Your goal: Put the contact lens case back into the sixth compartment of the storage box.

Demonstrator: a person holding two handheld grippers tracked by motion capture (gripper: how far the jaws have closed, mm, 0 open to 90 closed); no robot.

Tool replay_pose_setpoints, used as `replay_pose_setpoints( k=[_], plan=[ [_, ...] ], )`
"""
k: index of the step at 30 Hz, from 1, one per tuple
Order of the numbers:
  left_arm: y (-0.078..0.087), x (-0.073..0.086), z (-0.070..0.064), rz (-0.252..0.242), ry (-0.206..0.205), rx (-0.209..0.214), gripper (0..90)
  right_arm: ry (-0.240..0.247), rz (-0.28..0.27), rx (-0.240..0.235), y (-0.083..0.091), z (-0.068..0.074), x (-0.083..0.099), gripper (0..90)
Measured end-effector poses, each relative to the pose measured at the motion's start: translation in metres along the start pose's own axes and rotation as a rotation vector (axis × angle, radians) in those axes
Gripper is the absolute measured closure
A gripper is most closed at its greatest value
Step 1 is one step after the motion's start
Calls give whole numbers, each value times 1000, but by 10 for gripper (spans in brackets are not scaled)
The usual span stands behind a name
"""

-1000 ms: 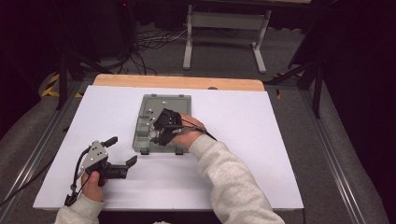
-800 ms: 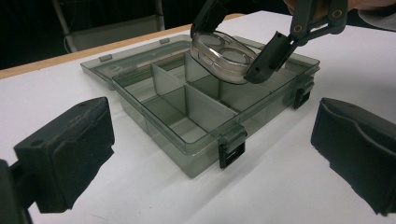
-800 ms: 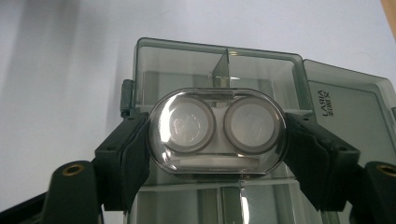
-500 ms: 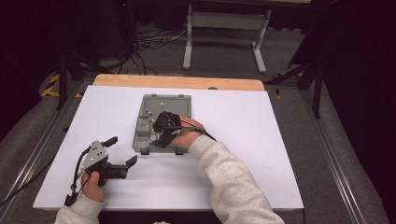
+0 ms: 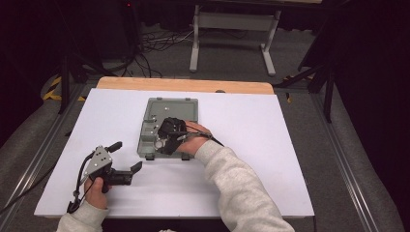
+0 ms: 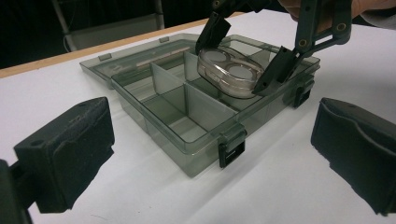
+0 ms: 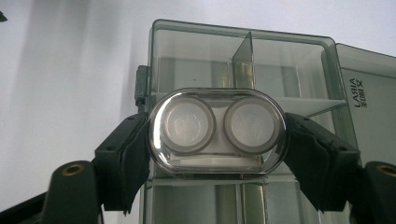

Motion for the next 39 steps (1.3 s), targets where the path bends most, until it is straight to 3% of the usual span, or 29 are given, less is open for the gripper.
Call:
replay_pose_setpoints(
  k=[22, 26, 39],
  plan=[
    [0, 0, 0, -1, -4, -1, 3, -22, -9, -32, 0, 1, 0, 235],
    [0, 0, 1, 0, -7, 0, 3, -40, -16, -24, 2, -1, 0, 198],
    [0, 0, 1, -1, -3, -1, 3, -92, -121, 13, 25, -4, -11, 13]
  ],
)
Point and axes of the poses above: each handheld gripper's, and its own axes: y roughly backward along the jaws, x roughly out of its underside, z roughly to its left, the point moved 6 cm from there along -y, roughly forward along the jaws, and after that the axes turned 7 degrees about x, right-handed, at the moved point
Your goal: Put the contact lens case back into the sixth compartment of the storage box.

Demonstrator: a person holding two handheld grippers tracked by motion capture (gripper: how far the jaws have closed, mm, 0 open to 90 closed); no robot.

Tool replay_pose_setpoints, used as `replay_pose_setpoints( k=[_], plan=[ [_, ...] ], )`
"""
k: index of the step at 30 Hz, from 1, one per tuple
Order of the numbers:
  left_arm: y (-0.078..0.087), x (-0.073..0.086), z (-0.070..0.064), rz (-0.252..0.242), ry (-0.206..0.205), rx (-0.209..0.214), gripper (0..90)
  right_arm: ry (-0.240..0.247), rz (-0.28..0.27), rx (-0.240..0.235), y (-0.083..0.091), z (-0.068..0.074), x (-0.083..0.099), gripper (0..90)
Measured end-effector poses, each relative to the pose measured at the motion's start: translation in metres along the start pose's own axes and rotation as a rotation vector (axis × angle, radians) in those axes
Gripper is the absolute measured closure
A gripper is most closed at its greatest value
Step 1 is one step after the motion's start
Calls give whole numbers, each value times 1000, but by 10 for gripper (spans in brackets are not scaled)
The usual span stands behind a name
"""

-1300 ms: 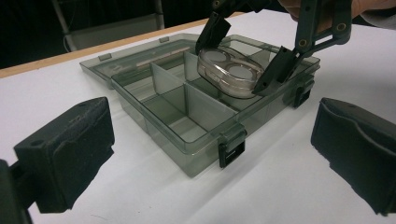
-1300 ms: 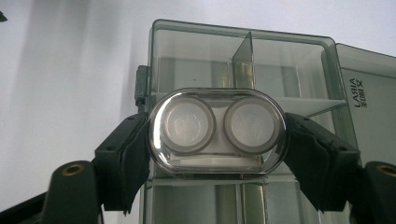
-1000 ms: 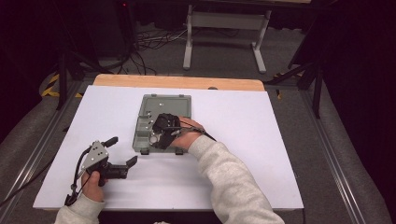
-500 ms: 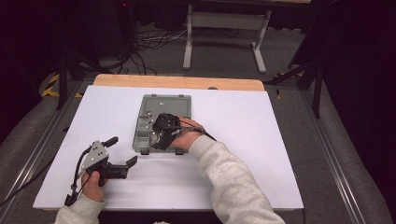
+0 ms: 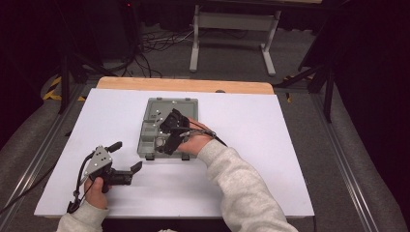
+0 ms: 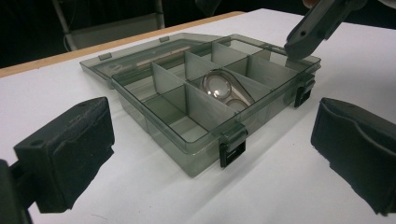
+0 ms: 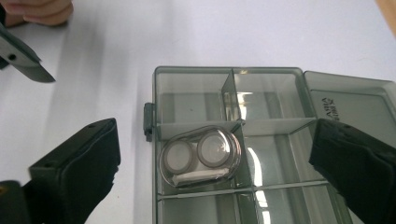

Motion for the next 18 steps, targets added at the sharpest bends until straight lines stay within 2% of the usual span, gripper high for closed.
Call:
replay_pose_setpoints(
  k=[8, 18],
  plan=[
    [0, 0, -1, -2, 9, 1, 3, 5, -40, 21, 14, 2, -7, 10],
    [0, 0, 0, 1, -2, -2, 3, 8, -55, 40, 23, 5, -11, 8]
  ],
)
Point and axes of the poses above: each handheld gripper's, and its own axes: y roughly backward along the jaws, x roughly out of its underside, z roughly to its left, the point moved 6 cm from there along -y, roughly forward along the jaws, and after that the axes turned 7 degrees about x, right-handed, at the moved point
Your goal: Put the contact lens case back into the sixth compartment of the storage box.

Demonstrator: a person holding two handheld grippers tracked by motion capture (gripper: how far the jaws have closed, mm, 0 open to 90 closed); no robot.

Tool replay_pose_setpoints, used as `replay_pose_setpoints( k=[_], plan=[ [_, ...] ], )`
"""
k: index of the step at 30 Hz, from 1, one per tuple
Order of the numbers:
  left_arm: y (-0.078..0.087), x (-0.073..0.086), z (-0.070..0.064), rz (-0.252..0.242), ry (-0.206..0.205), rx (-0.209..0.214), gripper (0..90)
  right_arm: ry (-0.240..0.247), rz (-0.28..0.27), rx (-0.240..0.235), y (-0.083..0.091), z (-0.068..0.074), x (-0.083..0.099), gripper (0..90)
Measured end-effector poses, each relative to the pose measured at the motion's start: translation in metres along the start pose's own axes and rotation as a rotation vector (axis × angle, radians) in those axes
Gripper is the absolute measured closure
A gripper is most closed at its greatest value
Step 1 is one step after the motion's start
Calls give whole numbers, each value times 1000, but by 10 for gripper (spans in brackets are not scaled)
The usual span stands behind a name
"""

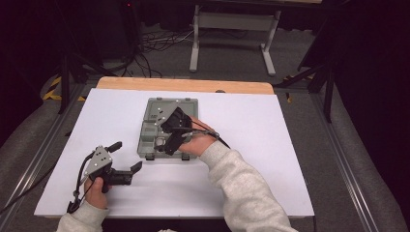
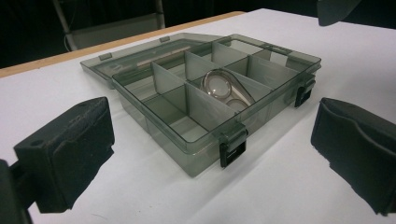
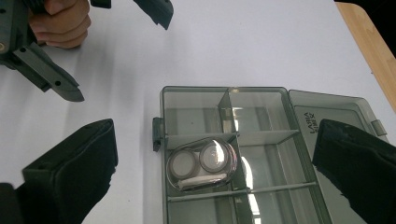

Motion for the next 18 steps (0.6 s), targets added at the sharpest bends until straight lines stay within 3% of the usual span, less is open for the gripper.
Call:
replay_pose_setpoints(
  k=[18],
  plan=[
    [0, 0, 0, 3, -3, 0, 3, -19, -15, 36, 18, 4, 5, 5]
  ],
)
Point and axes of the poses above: each handheld gripper's, and its own axes: y roughly backward along the jaws, x roughly out of its underside, z roughly to its left, the point moved 6 cm from there along -y, roughly forward along the jaws, and after that the axes turned 7 degrees about x, right-handed, at the moved point
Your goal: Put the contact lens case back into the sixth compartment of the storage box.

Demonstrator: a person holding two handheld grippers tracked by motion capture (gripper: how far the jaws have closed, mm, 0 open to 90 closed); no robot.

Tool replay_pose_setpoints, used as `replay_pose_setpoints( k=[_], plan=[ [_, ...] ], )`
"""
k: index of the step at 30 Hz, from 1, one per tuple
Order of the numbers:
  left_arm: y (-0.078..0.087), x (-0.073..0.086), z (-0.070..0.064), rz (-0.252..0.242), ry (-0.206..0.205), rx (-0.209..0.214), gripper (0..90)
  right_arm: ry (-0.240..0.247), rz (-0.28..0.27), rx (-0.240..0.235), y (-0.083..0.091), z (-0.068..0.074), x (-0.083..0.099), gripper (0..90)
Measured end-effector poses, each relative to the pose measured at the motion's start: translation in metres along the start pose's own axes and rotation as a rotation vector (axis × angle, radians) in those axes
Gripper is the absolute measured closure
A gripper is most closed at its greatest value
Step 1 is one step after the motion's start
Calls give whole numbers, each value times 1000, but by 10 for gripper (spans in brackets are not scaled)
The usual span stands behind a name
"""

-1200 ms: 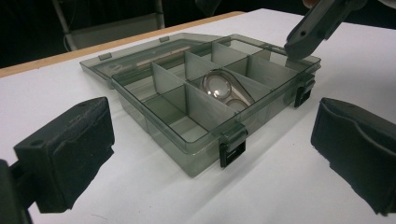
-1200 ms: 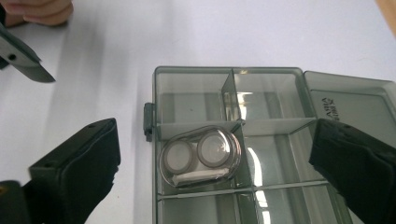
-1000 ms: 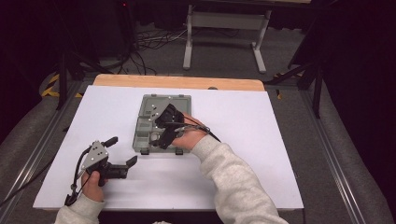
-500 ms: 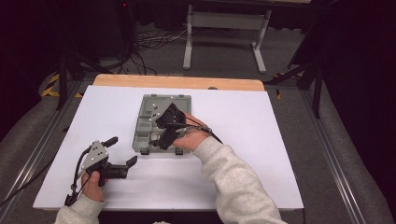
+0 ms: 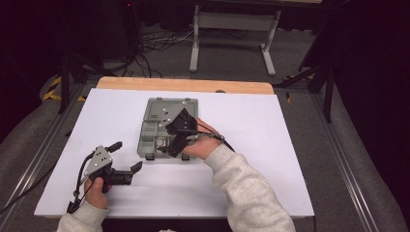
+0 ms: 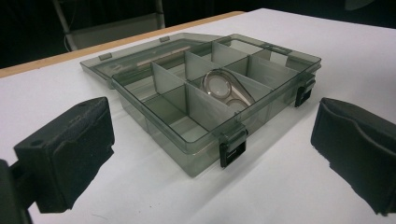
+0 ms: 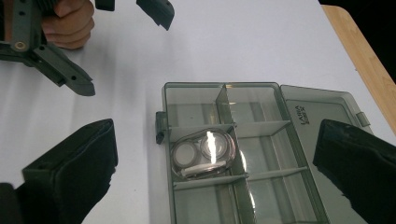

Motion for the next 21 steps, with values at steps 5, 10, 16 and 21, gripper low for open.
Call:
replay_pose_setpoints(
  k=[5, 10, 16, 21],
  plan=[
    [0, 0, 0, 1, 0, -1, 3, -21, -13, 26, 13, 0, 7, 5],
    [0, 0, 0, 1, 3, -1, 3, -42, -28, 49, 29, -2, 14, 5],
    [0, 0, 0, 1, 3, 0, 3, -69, -51, 80, 49, -2, 22, 5],
    [0, 0, 0, 1, 4, -1, 3, -90, -71, 103, 62, 0, 29, 5]
  ],
)
Point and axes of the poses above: each handheld gripper's, and its own axes: y roughly backward along the jaws, x roughly out of its underside, z roughly to its left, the point moved 6 cm from there along -y, roughly forward along the jaws, and after that the axes turned 7 degrees about x, right-handed, at the moved point
